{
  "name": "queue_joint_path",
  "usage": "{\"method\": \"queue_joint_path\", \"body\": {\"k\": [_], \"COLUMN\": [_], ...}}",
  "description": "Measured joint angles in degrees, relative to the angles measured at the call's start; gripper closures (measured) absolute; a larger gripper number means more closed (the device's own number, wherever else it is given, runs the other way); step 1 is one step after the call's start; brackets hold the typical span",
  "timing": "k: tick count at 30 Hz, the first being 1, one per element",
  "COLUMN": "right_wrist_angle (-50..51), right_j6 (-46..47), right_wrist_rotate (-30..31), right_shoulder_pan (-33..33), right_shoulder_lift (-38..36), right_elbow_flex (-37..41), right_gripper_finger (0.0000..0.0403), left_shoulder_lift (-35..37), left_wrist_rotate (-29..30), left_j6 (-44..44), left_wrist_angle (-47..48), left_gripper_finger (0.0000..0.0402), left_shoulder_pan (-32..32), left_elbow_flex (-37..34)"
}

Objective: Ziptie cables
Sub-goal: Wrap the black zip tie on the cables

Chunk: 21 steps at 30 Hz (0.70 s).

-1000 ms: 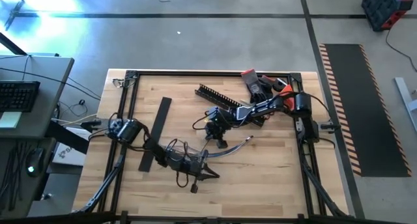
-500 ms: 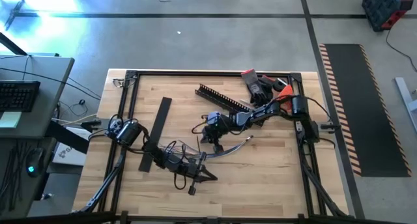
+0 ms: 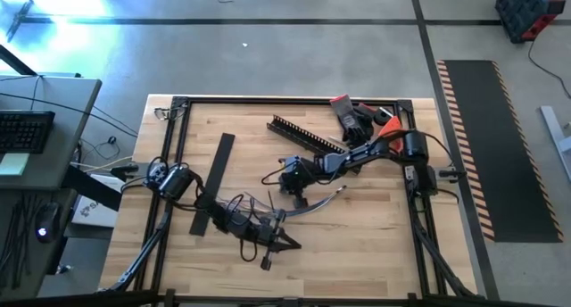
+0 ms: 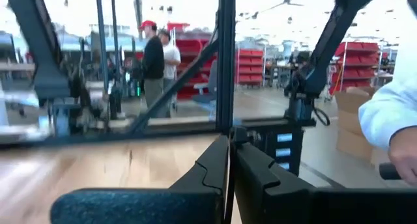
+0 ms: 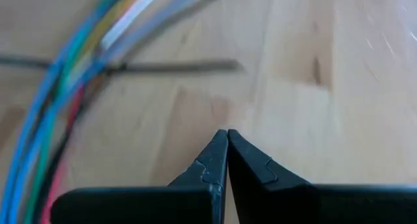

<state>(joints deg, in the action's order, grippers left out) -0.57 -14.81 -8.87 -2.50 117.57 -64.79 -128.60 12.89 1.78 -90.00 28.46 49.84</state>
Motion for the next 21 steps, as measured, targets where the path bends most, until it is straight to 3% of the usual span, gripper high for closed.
{"method": "queue_joint_path", "body": {"k": [5, 15, 21], "right_wrist_angle": [3.5, -22.2, -20.6], "right_j6": [-0.3, 3.5, 4.0], "right_wrist_rotate": [1.9, -7.7, -9.8], "right_shoulder_pan": [-0.1, 2.0, 2.2], "right_shoulder_lift": [-2.0, 3.7, 7.5], "right_elbow_flex": [0.2, 0.3, -0.6], "right_gripper_finger": [0.0403, 0.0403, 0.0403], "left_shoulder_lift": [0.0, 0.0, 0.0], "left_wrist_rotate": [-0.6, -0.3, -0.3], "left_j6": [3.5, 3.0, 2.8], "left_wrist_angle": [0.0, 0.0, 0.0], "left_gripper_finger": [0.0402, 0.0402, 0.0402], "left_shoulder_pan": [-0.1, -0.2, 0.1], "left_elbow_flex": [0.8, 0.7, 0.7]}}
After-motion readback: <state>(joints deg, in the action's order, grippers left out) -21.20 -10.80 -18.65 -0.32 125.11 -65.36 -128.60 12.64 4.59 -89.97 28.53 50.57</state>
